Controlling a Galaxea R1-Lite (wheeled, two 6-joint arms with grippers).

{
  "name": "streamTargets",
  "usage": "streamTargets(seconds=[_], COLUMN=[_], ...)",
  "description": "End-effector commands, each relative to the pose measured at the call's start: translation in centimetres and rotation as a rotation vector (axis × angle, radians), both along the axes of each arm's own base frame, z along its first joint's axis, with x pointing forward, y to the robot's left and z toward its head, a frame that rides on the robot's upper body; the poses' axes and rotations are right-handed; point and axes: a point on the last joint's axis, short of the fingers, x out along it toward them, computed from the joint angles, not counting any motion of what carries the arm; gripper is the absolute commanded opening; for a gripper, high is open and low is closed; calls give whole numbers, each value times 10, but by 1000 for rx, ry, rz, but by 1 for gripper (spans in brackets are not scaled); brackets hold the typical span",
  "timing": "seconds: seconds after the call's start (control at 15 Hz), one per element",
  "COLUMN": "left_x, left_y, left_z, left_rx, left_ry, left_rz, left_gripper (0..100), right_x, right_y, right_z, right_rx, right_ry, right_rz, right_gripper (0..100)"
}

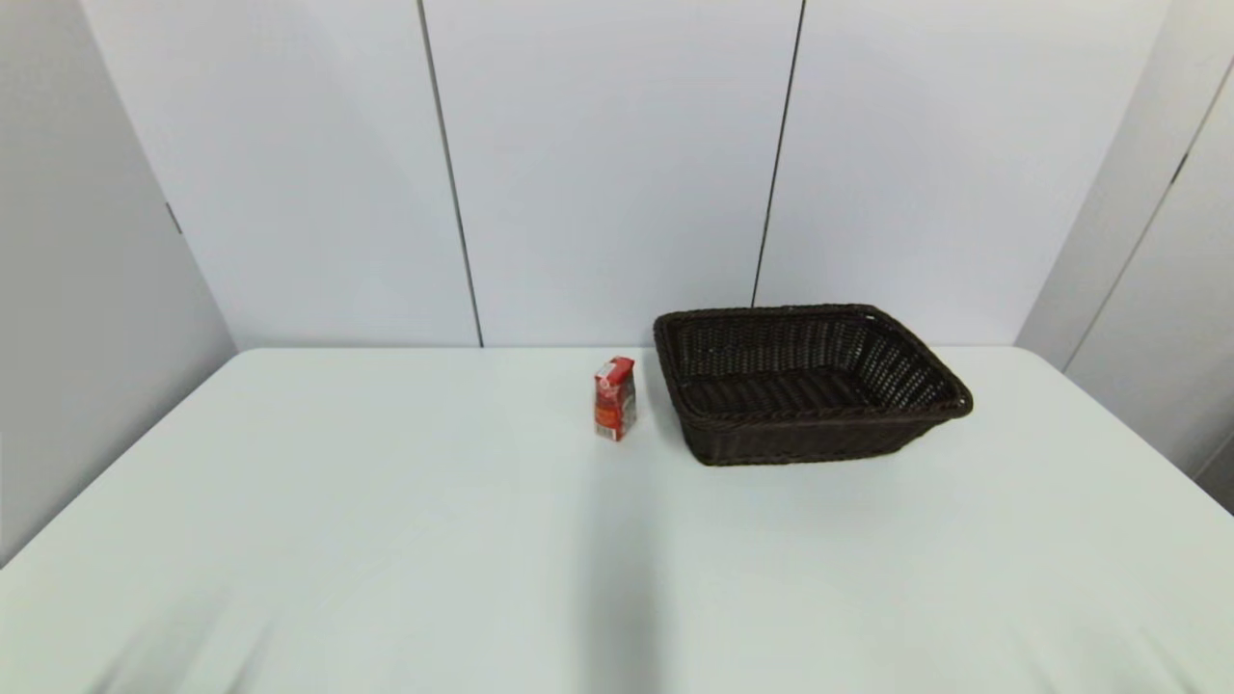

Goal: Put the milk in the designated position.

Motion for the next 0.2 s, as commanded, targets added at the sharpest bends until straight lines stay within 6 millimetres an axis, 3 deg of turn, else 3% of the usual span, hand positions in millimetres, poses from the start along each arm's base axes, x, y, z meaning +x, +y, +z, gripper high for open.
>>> streamTargets(seconds=[0.07,0.2], left_x=[0,0], left_y=[0,0], left_z=[0,0], left_rx=[0,0], left_ry=[0,3], left_rz=[0,0], left_gripper=[100,100], right_x=[0,0], right_y=[0,0], right_z=[0,0], right_rx=[9,0], right_ry=[1,1], right_rz=[0,10], right_gripper=[100,100])
